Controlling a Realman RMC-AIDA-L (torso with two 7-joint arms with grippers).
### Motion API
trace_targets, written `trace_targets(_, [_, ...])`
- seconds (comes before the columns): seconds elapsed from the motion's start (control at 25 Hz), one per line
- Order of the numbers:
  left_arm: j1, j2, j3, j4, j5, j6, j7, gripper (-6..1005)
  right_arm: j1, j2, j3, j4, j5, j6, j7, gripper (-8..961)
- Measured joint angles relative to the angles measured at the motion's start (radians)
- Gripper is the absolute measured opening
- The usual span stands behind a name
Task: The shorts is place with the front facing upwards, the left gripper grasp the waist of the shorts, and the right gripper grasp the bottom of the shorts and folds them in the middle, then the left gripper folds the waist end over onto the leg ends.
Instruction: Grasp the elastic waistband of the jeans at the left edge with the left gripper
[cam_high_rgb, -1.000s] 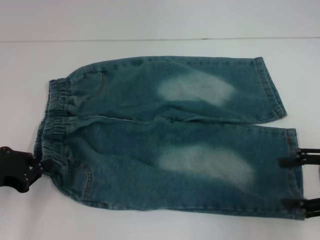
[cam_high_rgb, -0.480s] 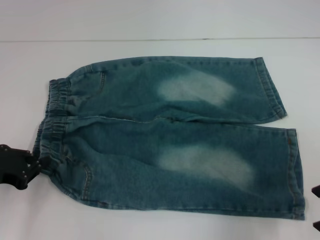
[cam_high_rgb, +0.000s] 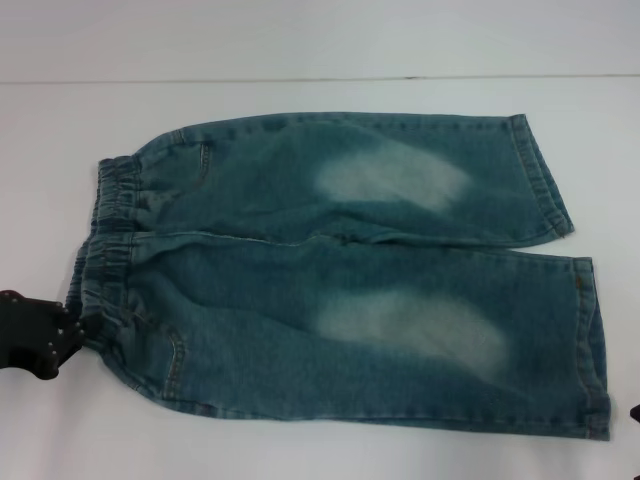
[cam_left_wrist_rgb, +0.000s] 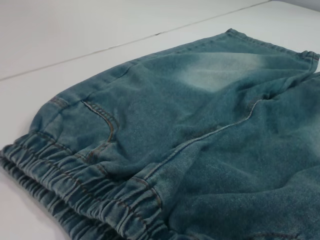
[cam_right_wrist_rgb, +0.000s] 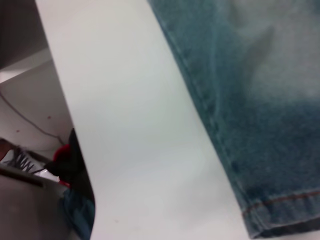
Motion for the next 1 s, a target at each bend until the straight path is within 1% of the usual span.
trace_targets(0.08, [-0.001, 0.0, 0.001, 0.0, 0.0, 0.0, -0.001, 61, 0.0, 0.003, -0.006, 0.003, 0.0, 0.001, 0.0, 857])
trace_targets(0.48, [0.004, 0.0, -0.005, -0.002, 0.0, 0.0, 0.0, 65, 0.007, 0.004, -0.013, 0.012, -0.003, 0.034, 0.043, 851])
trace_targets(0.84, [0.001, 0.0, -0.005, -0.008, 0.0, -0.001, 0.0, 69, 0.034, 0.005, -0.031, 0.092, -0.005, 0.062, 0.043, 851])
trace_targets(1.0, [0.001, -0.001, -0.005, -0.011, 0.0, -0.013, 0.001, 71, 0.037, 0.006, -0.032, 0.103, -0.001, 0.076, 0.042, 850])
